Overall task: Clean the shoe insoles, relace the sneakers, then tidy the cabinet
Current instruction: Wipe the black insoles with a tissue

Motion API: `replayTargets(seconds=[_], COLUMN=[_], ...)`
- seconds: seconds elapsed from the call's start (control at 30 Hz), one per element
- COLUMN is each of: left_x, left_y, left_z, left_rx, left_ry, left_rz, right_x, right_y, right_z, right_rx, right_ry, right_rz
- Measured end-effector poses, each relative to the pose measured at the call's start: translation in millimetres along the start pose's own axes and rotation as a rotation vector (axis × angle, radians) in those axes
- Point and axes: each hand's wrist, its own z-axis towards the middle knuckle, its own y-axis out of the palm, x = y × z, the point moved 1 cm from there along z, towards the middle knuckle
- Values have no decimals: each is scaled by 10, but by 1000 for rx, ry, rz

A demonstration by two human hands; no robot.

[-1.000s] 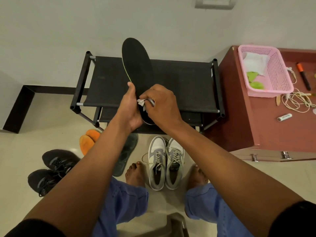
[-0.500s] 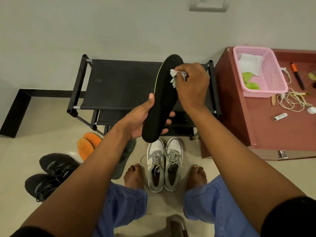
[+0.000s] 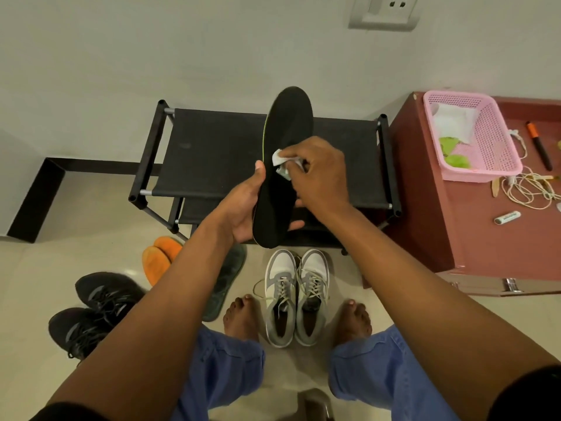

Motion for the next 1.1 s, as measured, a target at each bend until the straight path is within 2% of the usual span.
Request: replayTargets(seconds=[0.23, 0.4, 0.53, 0.67, 0.97, 1.1], left_x=[117, 136, 120, 93, -4, -30], left_y=[-94, -144, -113, -35, -25, 13], left_z=[-5, 15, 16, -30, -2, -27], left_rx=[237, 203, 215, 223, -2, -61], left_ry=[103, 128, 120, 105, -80, -126], left_rz=[-146, -293, -216, -56, 111, 163], right_x=[-246, -312, -321, -278, 134, 345], right_y=[234, 245, 245, 195, -92, -272], right_z=[-274, -355, -357, -289, 63, 173], right_rx=[-228, -282, -265, -185, 95, 228], right_ry=[-112, -137, -137, -103, 108, 188], right_rz=[107, 114, 45, -23, -116, -83])
